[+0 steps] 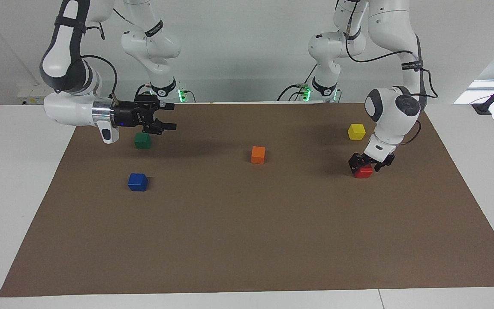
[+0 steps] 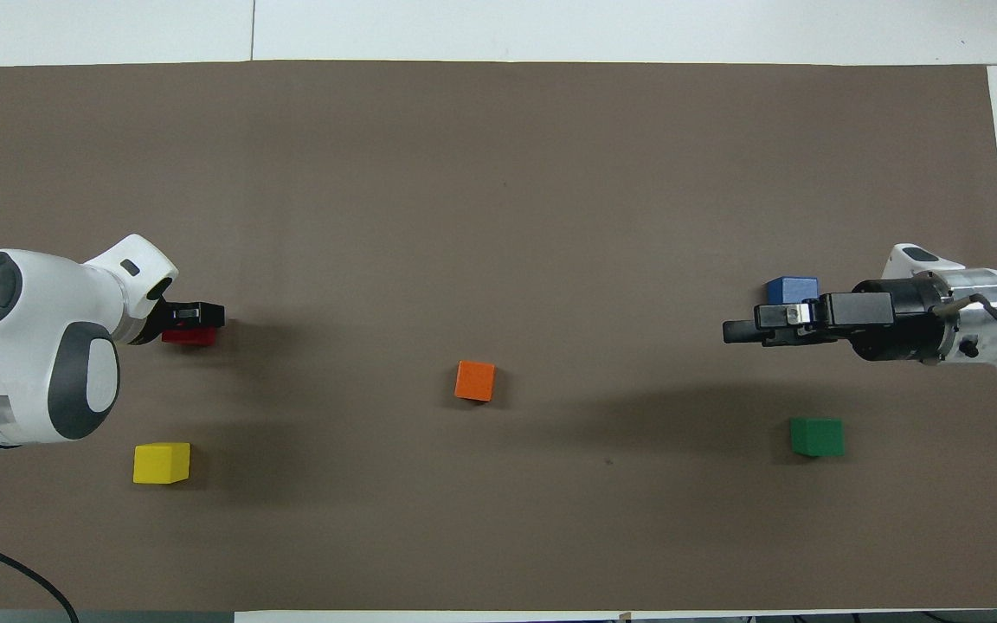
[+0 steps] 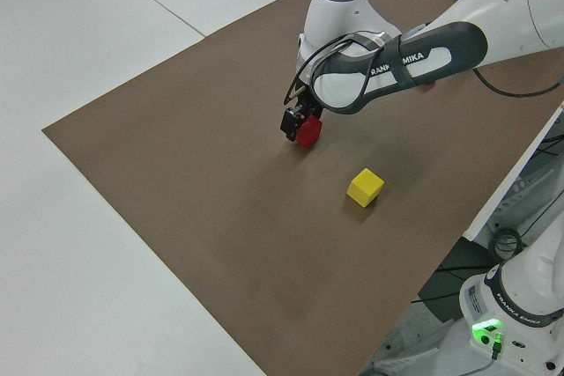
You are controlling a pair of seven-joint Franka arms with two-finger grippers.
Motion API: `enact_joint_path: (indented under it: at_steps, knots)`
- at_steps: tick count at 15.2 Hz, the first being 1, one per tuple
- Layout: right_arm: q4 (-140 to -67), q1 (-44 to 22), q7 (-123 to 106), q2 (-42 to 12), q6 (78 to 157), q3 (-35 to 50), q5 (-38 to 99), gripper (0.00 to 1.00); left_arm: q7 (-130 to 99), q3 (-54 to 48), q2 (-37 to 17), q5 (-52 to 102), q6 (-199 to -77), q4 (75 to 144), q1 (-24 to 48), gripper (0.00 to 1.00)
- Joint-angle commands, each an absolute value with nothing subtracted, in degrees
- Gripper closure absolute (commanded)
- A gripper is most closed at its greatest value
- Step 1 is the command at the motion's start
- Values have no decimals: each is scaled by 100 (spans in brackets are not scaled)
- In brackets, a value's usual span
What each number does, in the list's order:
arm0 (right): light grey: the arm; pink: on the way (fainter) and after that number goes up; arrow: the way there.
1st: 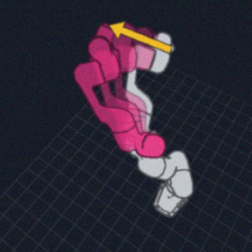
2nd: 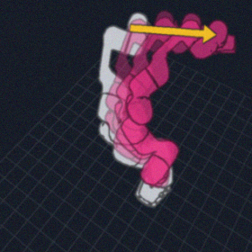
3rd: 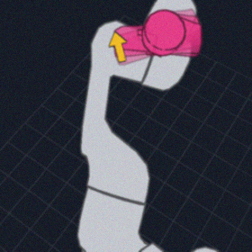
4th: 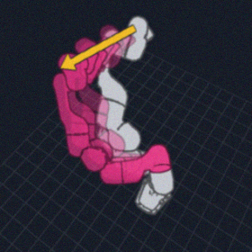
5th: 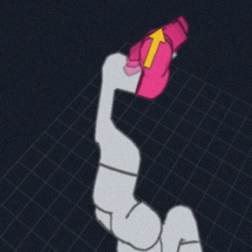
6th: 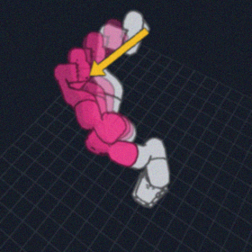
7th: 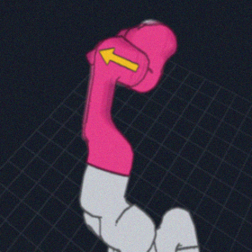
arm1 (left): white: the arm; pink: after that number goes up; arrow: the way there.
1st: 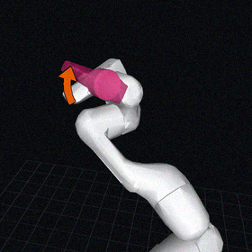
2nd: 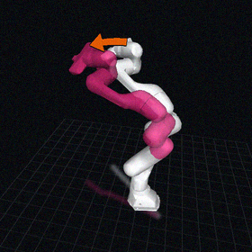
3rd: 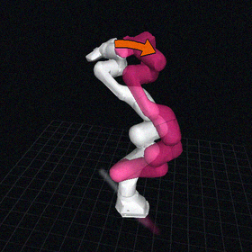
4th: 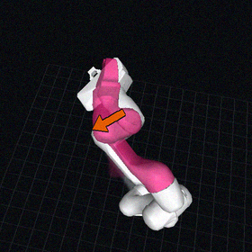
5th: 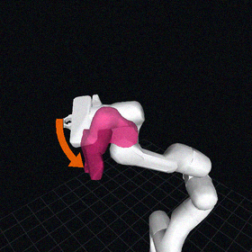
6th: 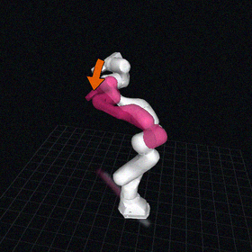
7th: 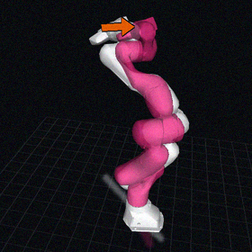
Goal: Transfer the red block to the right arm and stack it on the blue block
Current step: 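Grasp the red cube with the left gripper and lift it, then carry the red cube toward the right gripper while the right gripper approaches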
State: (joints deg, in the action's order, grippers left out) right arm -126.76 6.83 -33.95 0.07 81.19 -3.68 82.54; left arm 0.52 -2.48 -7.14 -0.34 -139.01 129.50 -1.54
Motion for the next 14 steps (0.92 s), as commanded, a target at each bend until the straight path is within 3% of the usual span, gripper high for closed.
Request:
enact_joint_path:
  at_steps: [1,2,7,11,14]
  knots:
    - [-12832,554,-3849,-498,7290,-352,8954,0,-17,-211,-703,0,-13975,12973,-88,59]
    - [-12832,528,-4015,-718,6938,-352,9165,0,-157,-211,-703,0,-13827,12886,-88,100]
    - [-13148,45,-4061,-1186,5784,-352,10448,0,-1893,-255,-589,35,-12204,12018,499,100]
    - [-13490,-622,-3955,-1309,5634,-343,11660,0,-3522,-272,-589,507,-9602,10251,1133,100]
    - [-13614,-1255,-3824,-1432,5555,-334,12583,0,-4890,-482,15,1342,-9097,10081,1257,100]
